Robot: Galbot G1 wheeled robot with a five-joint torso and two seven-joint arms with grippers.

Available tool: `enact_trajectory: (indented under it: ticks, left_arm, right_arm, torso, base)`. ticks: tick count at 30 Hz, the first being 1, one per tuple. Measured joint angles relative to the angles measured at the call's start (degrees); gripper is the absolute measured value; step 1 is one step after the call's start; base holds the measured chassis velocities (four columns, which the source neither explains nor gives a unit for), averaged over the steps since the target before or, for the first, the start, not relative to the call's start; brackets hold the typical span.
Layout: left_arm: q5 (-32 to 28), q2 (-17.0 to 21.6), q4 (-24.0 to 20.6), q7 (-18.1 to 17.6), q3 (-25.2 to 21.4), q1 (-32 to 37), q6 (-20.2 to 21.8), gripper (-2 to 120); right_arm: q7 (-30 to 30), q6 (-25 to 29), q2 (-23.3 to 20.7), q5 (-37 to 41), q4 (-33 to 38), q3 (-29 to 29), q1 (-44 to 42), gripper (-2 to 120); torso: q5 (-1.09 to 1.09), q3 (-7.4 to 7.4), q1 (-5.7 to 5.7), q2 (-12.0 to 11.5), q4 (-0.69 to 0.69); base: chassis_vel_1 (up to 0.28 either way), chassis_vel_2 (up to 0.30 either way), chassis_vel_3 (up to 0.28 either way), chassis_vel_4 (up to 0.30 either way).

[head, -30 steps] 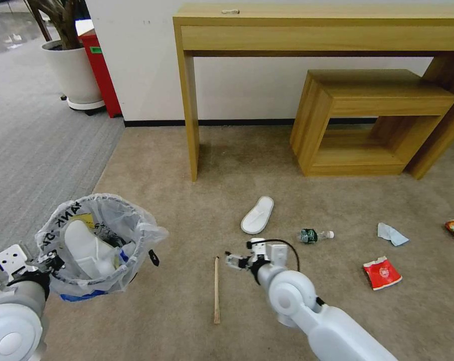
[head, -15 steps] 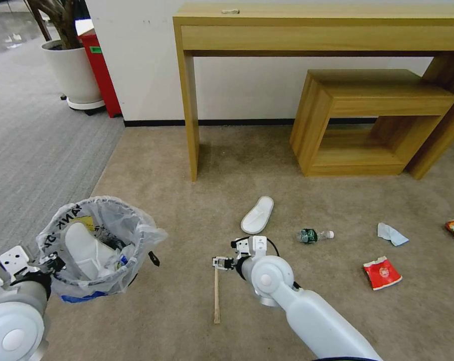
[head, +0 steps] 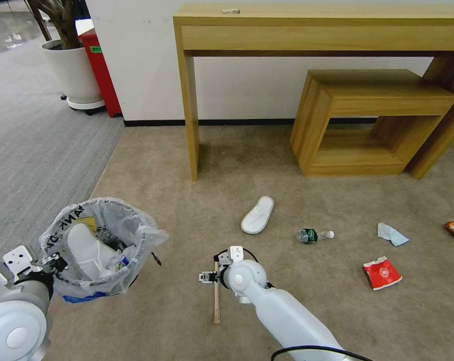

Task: Pick up the trash bin and place the garbage on the floor into it.

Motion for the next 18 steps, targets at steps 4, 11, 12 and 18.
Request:
enact_trajectory:
  ticks: [4, 11, 12, 18]
  left_arm:
    - [-0.01, -0.02, -0.22, 0.03, -0.18, 0.26, 0.0, 0]
    - [0.53, -0.4, -0.74, 0.05, 0.02, 0.58, 0.0, 0]
    - [0.59, -0.43, -0.81, 0.05, 0.09, 0.59, 0.0, 0]
    - [1.2, -1.01, -0.93, 0.05, 0.48, 0.58, 0.0, 0]
  right_arm:
    - [-1.12, 1.13, 0.93, -1.15, -2.8, -0.24, 0.74, 100]
    - [-2.8, 2.09, 2.62, -3.94, -7.82, 0.38, 1.02, 100]
    - [-3.12, 2.18, 2.8, -4.29, -8.38, 0.49, 1.07, 100]
    - [-5.0, 2.88, 4.39, -6.73, -11.83, 1.66, 1.2, 100]
  torso:
    - [0.0, 0.0, 0.0, 0.0, 0.0]
    - [0.0, 0.0, 0.0, 0.0, 0.0]
    - [0.0, 0.0, 0.0, 0.0, 0.0]
    - [0.0, 0.0, 0.0, 0.0, 0.0]
  base:
    - [0.0, 0.0, 0.0, 0.0]
    - [0.0, 0.0, 0.0, 0.0]
    - [0.0, 0.0, 0.0, 0.0]
    - [0.0, 0.0, 0.0, 0.0]
